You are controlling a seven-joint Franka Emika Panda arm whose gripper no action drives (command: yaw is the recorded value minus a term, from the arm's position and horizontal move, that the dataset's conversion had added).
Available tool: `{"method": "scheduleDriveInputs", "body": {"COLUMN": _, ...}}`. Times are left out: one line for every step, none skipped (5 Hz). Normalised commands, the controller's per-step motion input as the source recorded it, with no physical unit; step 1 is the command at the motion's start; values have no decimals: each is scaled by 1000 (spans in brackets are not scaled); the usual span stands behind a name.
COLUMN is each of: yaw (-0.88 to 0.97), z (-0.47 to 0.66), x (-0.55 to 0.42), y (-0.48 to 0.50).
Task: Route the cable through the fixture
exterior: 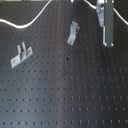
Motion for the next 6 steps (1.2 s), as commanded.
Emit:
{"method": "scheduleDriveInputs", "body": {"yaw": 109, "z": 0, "x": 0, "y": 0}}
{"method": "scheduleDriveInputs", "body": {"yaw": 226, "z": 1, "x": -18, "y": -199}}
{"method": "scheduleDriveInputs", "body": {"yaw": 211, "z": 4, "x": -163, "y": -318}}
{"method": "scheduleDriveInputs", "body": {"yaw": 129, "z": 3, "x": -78, "y": -191}}
{"method": "scheduleDriveInputs", "body": {"yaw": 0, "z": -1, "x": 17, "y": 72}}
{"method": "scheduleDriveInputs", "body": {"yaw": 63, "z": 256, "x": 136, "y": 98}}
